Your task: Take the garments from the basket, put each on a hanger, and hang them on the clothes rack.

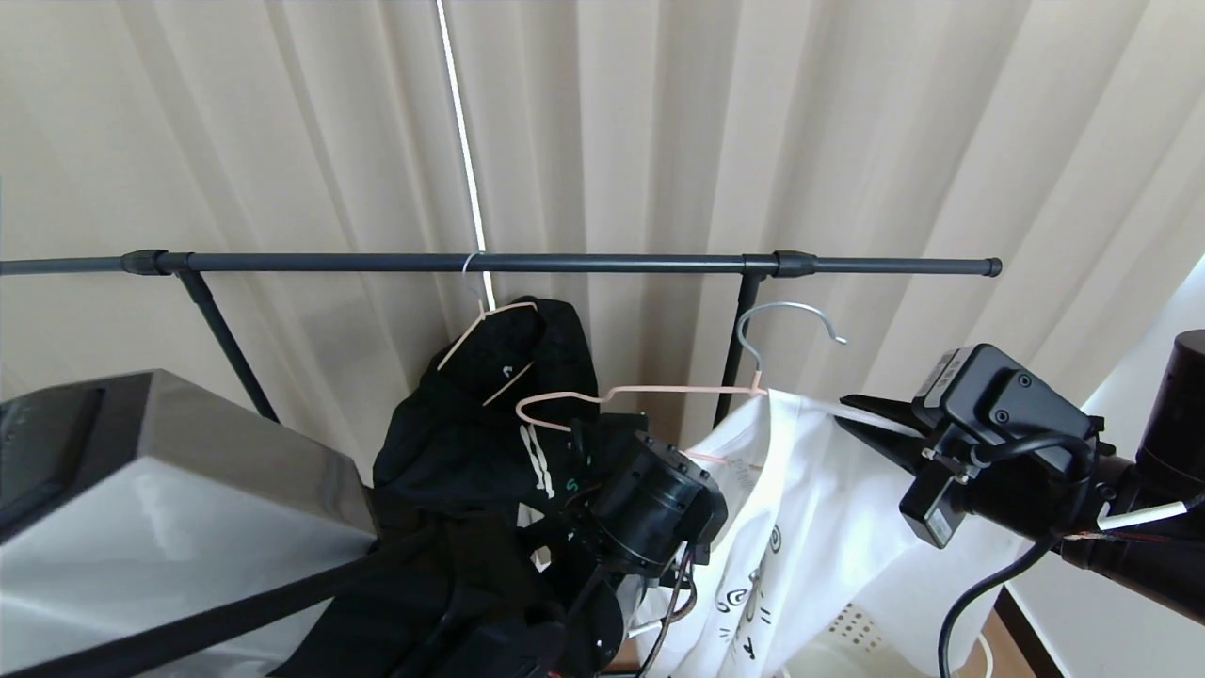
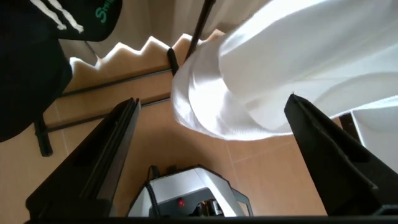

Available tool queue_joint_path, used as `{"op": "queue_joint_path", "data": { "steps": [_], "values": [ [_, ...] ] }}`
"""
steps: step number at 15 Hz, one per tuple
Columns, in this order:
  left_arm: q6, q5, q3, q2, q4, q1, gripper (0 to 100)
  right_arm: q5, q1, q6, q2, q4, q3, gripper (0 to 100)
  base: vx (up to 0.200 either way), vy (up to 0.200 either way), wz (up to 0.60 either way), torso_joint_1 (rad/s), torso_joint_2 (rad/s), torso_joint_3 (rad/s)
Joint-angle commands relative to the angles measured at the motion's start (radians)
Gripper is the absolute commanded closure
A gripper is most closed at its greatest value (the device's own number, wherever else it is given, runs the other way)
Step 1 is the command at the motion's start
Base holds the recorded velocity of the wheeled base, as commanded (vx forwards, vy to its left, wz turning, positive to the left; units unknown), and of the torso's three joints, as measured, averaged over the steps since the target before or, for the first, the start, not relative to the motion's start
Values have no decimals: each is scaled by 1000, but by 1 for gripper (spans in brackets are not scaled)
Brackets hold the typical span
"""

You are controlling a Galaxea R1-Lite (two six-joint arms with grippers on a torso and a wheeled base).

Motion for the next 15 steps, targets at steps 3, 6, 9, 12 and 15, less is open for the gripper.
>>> {"op": "queue_joint_path", "data": {
  "steps": [3, 6, 9, 12, 15],
  "values": [
    [1, 17, -24, 45, 1, 0, 0, 0, 0, -1, -9, 0, 2, 100, 0, 0, 0, 0, 0, 0],
    [5, 39, -1, 49, 6, -2, 0, 0, 0, -1, -15, 0, 2, 100, 0, 0, 0, 0, 0, 0],
    [11, 42, 68, 45, 7, -2, 0, -1, -1, -1, -35, 1, 2, 100, 0, 0, 0, 0, 0, 0],
    [14, 82, 104, 45, 4, -2, 0, -1, -4, 1, -38, 1, -1, 100, 0, 0, 0, 0, 0, 0],
    [11, 85, 118, 32, 1, 1, 0, -1, -6, 1, -41, 1, 0, 100, 0, 0, 0, 0, 0, 0]
  ]
}}
